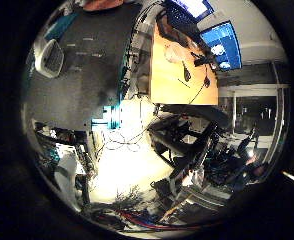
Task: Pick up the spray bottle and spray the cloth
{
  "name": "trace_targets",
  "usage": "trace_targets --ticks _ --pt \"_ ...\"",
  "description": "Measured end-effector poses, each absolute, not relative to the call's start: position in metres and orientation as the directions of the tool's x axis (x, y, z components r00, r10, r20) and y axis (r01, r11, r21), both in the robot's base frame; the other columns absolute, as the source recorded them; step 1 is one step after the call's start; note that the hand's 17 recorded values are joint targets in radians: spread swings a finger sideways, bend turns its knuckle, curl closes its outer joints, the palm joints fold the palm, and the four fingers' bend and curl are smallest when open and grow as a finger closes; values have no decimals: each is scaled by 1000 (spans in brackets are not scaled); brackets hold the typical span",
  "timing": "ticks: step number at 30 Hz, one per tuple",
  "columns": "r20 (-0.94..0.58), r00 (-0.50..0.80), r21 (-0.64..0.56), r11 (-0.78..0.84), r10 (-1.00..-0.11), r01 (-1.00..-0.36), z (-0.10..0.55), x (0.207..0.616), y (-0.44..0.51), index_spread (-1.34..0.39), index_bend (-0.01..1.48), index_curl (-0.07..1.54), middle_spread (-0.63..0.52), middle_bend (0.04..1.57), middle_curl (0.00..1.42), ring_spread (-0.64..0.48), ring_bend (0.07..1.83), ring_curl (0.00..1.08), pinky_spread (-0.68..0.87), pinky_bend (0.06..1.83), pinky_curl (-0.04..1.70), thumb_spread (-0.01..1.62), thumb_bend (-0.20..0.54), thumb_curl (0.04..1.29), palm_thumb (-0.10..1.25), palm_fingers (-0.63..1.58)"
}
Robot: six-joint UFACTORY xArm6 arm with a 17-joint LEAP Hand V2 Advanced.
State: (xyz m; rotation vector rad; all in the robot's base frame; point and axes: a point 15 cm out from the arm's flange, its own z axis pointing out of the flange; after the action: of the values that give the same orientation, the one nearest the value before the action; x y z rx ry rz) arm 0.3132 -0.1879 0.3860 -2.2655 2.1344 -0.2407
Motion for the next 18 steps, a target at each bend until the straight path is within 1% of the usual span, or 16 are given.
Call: trace_targets --ticks 10,18 --pt "87 45 -120 -55 -995 -991 383 312 -188 -420 358 383 25 168 247 183 182 187 360 267 330 1130 -15 395 934 62" --pt "68 25 -124 -33 -997 -992 381 310 -191 -414 322 376 25 169 249 175 185 191 359 271 329 1133 -16 395 921 67"
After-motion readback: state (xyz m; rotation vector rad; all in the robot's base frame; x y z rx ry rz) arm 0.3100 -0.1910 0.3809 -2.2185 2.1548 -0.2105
